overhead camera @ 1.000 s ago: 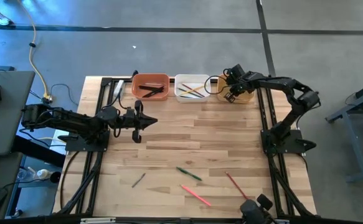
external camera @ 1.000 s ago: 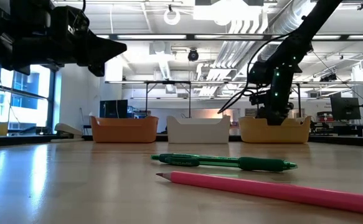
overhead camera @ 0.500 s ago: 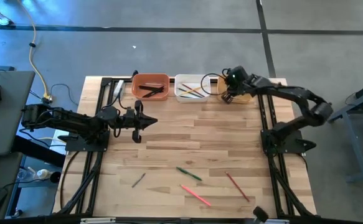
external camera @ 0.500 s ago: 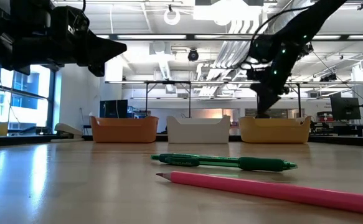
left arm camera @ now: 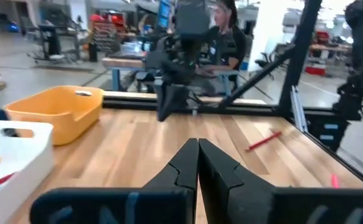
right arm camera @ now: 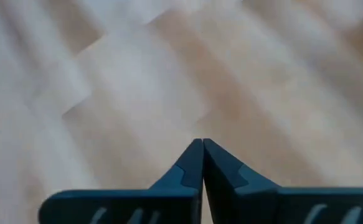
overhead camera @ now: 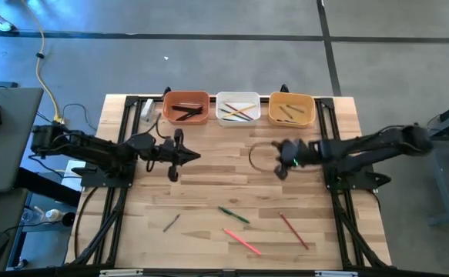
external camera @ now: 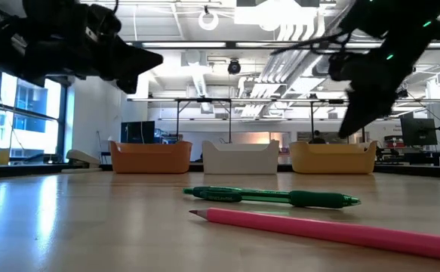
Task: Sort crayons/erasers/pens/pencils in bins
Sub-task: Put the red pencil into the white bin
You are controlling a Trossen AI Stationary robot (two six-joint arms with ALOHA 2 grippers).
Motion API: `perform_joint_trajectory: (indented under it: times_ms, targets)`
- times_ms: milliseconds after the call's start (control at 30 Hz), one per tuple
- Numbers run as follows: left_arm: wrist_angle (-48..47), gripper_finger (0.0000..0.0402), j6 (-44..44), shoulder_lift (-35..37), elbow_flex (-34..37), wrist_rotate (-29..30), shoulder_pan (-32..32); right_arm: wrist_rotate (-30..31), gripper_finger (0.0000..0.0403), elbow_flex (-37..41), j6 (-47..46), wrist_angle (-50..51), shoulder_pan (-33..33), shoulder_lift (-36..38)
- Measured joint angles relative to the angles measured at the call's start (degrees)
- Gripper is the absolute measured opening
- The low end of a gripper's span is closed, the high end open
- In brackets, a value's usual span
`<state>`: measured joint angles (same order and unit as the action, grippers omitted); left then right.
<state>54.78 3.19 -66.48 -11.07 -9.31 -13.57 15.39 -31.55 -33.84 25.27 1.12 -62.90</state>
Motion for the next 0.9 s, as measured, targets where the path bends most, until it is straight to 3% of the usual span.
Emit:
perform_joint_trajectory:
  times_ms: [233,467,700,900]
  targets:
    - [-0.13,0.0,-1.01,-8.55,-6.75,1.53,5.97,2.9,0.0,-3.54,-18.58,7.12,21.38,-2.16]
    - [1.97,0.0,-1.3,-15.26,-10.12,6.18,10.79,3.09,0.0,-8.83,-35.77,14.49,37.79,-10.29]
    - [2.17,0.0,0.26,-16.57,-10.73,7.05,11.18,-0.54,0.0016,-15.19,-48.29,17.87,46.32,-20.52]
    - [2.23,0.0,0.9,-16.57,-10.73,7.05,11.16,-3.86,0.0086,-21.4,-51.25,18.25,48.25,-28.65]
